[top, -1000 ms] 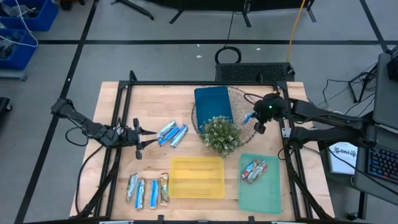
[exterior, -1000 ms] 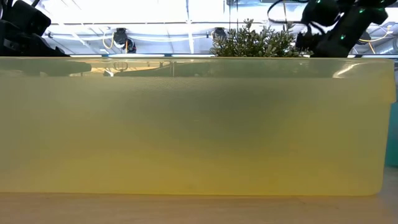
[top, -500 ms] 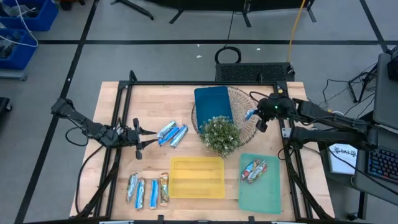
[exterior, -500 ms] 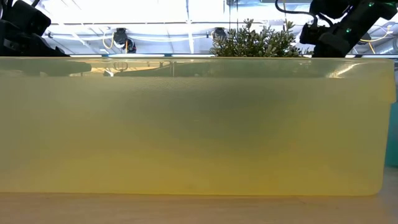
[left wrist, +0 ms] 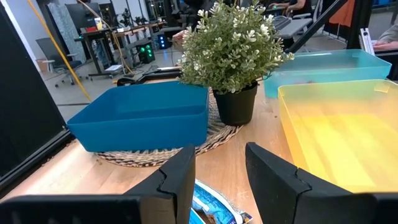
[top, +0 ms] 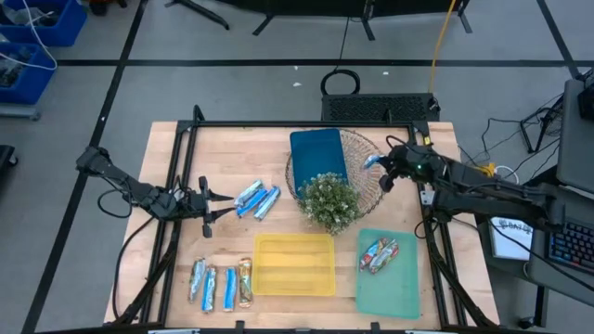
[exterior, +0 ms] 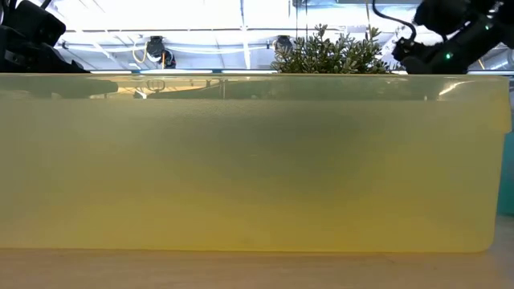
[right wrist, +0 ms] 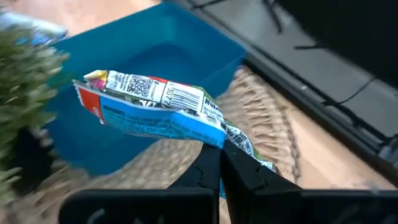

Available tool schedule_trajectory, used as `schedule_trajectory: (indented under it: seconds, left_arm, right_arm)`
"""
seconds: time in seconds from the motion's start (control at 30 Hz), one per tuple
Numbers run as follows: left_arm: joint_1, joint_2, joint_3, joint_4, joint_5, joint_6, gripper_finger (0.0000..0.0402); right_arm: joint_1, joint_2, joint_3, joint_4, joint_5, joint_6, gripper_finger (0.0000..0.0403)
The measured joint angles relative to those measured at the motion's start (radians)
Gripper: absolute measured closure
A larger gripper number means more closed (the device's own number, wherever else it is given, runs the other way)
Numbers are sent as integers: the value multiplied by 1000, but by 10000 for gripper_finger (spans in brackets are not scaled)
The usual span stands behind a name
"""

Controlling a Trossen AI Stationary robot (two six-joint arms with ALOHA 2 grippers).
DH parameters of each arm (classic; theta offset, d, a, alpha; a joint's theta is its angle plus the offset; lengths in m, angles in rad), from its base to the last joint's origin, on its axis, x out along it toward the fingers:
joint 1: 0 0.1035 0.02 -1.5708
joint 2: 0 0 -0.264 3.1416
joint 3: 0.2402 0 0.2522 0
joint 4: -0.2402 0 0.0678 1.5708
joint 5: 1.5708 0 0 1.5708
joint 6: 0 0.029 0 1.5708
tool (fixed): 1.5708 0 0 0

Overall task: Pick and place Granola Bars by type
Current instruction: Put the green granola bar into the light green bin

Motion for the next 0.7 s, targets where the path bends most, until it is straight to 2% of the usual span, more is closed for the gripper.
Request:
schedule_trajectory:
  seconds: [0.1,0.37,0.6,0.7]
  left_arm:
    - [0,0,0,0,0,0,256]
    - [0,0,0,0,0,0,256]
    - [0,0,0,0,0,0,256]
    - [0,0,0,0,0,0,256]
  right_arm:
    - [-19,-40,-32,38,5,-14,403]
    - [-65,-142,-82,71,-86,-17,403]
    - [-70,-246,-185,205,-81,11,403]
    - [-70,-273,-222,262,-47,3,403]
